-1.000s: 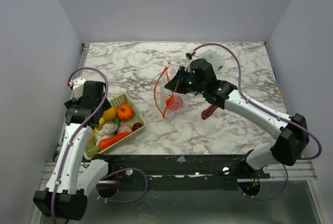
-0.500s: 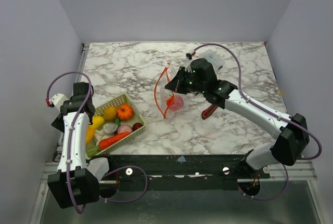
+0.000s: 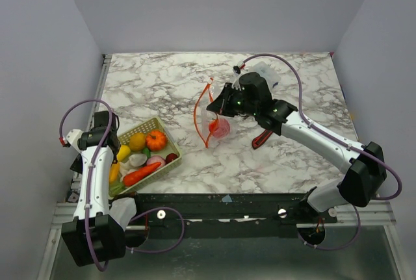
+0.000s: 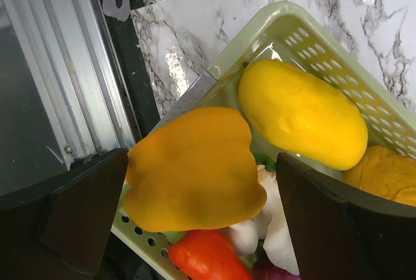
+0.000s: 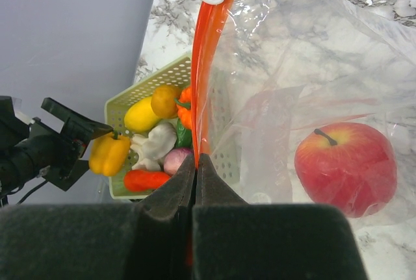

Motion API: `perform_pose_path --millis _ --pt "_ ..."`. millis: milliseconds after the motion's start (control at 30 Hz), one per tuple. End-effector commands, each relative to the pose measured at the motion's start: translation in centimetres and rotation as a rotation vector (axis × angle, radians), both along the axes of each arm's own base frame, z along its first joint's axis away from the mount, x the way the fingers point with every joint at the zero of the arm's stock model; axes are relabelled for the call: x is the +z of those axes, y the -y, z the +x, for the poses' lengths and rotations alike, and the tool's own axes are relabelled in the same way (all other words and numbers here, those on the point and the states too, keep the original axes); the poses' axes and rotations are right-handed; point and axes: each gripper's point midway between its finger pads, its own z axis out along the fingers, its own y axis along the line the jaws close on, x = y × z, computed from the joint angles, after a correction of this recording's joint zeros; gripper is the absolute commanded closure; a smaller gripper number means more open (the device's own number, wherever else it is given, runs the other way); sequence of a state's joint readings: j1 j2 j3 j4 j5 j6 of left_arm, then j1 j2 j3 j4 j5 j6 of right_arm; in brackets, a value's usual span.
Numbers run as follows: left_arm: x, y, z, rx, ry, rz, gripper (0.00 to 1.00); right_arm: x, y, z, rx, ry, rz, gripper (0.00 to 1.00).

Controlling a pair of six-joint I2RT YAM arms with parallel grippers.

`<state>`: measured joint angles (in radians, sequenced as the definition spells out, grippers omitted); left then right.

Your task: Place the food in the zip-top bag and seal the zipper

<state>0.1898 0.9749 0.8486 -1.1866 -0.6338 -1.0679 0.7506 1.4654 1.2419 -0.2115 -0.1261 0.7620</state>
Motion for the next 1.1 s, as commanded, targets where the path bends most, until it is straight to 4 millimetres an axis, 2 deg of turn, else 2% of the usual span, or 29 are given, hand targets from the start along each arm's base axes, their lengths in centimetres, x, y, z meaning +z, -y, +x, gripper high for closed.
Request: perform_pose_path --millis 0,300,633,800,967,1067 --pt "-1.4 1.3 -0.3 0.018 -0.007 -0.083 0.02 0.4 0.2 -0.4 0.026 0.003 0.002 1.00" --pt "-2.7 2.1 -0.4 0.033 -0.048 -0.145 0.02 0.6 0.4 -0.3 0.020 0.009 0.004 1.00" --pt "-1.9 2.7 -0.1 -0.001 -0.011 -0.176 0.02 0.0 0.4 -0.2 0.021 -0.004 0.009 1.00" --pt "-2.4 3.0 0.1 -0.009 0.003 -0.188 0.17 0.2 0.3 -0.3 0.026 -0.004 0.019 1.00" --pt "-1.6 2.6 0.2 -0.007 0.002 -0.173 0.28 0.3 0.5 -0.3 0.020 0.000 0.020 1.00" --pt "-1.1 2.8 1.1 -0.057 0.045 -0.176 0.33 0.2 0.4 -0.3 0.020 -0.001 0.021 1.00"
